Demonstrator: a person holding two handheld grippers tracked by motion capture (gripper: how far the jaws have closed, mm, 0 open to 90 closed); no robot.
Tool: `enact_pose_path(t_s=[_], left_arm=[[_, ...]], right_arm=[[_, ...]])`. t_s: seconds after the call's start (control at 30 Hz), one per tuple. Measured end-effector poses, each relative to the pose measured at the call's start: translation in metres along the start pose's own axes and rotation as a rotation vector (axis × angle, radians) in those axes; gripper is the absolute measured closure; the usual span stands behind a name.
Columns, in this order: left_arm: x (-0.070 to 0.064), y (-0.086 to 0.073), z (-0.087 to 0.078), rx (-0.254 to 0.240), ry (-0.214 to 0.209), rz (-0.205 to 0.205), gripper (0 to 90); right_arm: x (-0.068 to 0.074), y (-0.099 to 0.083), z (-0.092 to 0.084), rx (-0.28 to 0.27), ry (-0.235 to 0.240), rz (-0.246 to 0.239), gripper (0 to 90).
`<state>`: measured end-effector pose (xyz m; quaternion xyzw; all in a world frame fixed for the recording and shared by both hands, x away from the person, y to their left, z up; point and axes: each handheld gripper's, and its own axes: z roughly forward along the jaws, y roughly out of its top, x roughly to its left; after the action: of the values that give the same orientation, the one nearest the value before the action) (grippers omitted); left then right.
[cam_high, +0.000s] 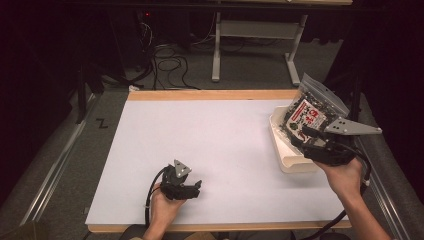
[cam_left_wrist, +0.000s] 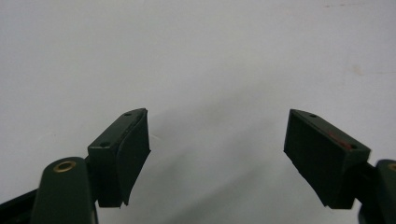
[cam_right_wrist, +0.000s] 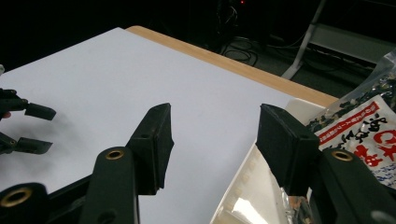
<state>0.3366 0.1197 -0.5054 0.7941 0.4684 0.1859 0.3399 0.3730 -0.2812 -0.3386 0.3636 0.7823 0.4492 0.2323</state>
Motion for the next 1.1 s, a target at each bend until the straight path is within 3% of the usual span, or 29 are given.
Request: enact_pose_path(t_s=[0.67, 1.1], left_arm=[[0.0, -0.002, -0.001, -0.001, 0.001, -0.004, 22.9], [0.001, -0.001, -0.001, 0.0, 0.003, -0.005, 22.9]], right_arm=[[0.024, -0.022, 0.022, 0.008, 0.09, -0.001, 45.7], [0.035, -0.036, 0.038, 0.02, 0.146, 0.027, 46.2]])
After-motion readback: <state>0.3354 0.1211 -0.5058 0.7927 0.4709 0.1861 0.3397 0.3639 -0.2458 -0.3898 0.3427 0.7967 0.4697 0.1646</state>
